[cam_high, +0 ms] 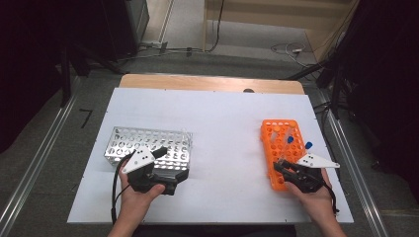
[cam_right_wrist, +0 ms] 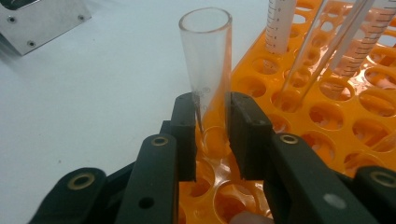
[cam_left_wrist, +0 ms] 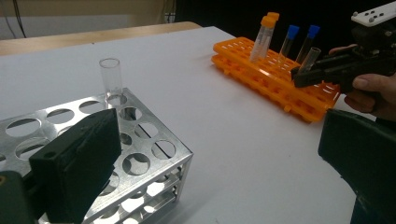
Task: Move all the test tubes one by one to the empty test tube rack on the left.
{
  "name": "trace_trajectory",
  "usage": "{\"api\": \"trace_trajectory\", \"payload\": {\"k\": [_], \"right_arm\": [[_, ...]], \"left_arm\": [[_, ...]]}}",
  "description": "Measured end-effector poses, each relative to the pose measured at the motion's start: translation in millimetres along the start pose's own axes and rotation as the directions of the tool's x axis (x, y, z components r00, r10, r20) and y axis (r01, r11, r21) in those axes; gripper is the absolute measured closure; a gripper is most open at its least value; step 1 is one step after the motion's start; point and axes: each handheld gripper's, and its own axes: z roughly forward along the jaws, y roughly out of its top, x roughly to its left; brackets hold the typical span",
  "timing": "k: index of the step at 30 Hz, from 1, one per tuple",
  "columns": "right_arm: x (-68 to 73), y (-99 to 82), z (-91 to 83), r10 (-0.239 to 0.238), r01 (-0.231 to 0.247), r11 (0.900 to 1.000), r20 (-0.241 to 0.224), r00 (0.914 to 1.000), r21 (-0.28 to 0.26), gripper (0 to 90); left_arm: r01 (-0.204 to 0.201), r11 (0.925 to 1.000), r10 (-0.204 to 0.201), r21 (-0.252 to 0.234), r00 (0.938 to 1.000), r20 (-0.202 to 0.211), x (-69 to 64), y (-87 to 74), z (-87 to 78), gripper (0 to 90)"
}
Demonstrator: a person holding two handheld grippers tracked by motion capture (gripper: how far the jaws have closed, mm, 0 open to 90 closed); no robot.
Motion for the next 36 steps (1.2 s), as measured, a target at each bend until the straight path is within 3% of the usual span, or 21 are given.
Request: {"api": "trace_trajectory", "payload": {"k": [6, 10, 25, 36], "right_arm": [[1.5, -2.4, 0.5, -0.016, 0.016, 0.9997, 0.027, 0.9995, -0.020, 73.7], [-0.4, -1.7, -1.8, -0.003, 0.003, 0.9996, 0.027, 0.9996, -0.028, 73.8], [1.8, 14.1, -36.4, 0.016, -0.012, 0.9862, 0.027, 0.9995, -0.165, 73.9], [28.0, 22.1, -29.4, -0.036, 0.025, 0.9880, -0.071, 0.9968, -0.152, 73.9]], "left_arm": [[-0.003, 1.0000, 0.003, 0.003, 1.0000, -0.002, -1.8, -0.2, 1.5, 0.0], [-0.016, 0.9998, 0.016, 0.014, 0.9999, -0.003, -3.6, -0.5, 3.9, 0.0], [-0.032, 0.9994, 0.032, 0.010, 0.9993, 0.021, -12.5, 1.8, 11.2, 0.0], [-0.038, 0.9993, 0.038, -0.007, 0.9972, 0.064, -21.3, 4.9, 15.8, 3.0]]}}
